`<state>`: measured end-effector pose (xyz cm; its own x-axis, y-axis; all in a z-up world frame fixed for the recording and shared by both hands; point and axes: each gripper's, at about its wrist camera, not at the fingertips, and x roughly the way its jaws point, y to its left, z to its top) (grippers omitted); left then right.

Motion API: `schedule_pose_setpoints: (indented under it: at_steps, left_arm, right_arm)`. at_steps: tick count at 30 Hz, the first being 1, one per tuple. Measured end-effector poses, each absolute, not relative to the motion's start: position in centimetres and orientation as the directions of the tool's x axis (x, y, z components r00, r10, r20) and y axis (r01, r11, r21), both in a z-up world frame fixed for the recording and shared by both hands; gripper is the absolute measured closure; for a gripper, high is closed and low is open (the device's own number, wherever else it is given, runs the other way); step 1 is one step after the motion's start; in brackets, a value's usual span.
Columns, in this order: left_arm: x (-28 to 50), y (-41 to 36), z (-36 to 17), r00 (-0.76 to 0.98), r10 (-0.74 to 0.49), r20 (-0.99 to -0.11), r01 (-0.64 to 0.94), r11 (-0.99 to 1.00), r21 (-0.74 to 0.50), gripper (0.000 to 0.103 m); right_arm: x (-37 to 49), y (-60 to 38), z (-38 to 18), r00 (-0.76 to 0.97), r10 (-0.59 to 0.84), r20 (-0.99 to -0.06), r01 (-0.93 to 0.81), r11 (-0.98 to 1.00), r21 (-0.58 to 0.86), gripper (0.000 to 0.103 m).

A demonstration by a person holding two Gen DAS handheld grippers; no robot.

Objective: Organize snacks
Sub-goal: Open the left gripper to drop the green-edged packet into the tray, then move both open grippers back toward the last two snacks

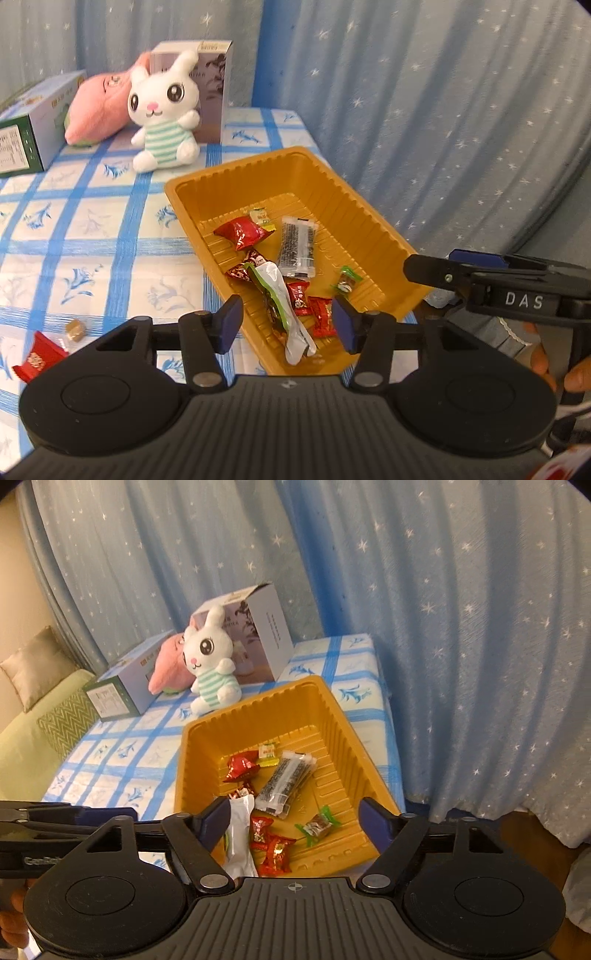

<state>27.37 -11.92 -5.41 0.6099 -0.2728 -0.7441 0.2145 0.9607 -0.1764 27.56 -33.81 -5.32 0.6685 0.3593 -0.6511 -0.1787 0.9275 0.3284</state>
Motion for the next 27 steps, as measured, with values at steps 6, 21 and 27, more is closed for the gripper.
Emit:
schedule_pose_setpoints:
  at_steps: [6,21,27]
  left_arm:
    - [23.8,-10.7,-4.0,0.63,-0.273,-0.727,0.235,0.959,-0.157,0.046]
    - [15.3,-6.2,-4.5,0.621,-0.208,-0.756,0.188,0.976,-0.114,0.045]
    - [12.9,-4.7,-5.6,0.602,-0.192,-0.775,0.165,0.98,-0.115,0.045]
  right_arm:
    - [24.1,-34.1,-4.2,0.673,0.365,-0.644,-0.203,0.928,0.314,0.023]
    - [16.6,-31.4,-4.8,0.587,0.41,-0.698,-0.341,0.907,0.246,0.023]
    - [15.1,-29.6,-5.8,0.545,0.425,-0.723,-0.384,0.893,0.236,0.023]
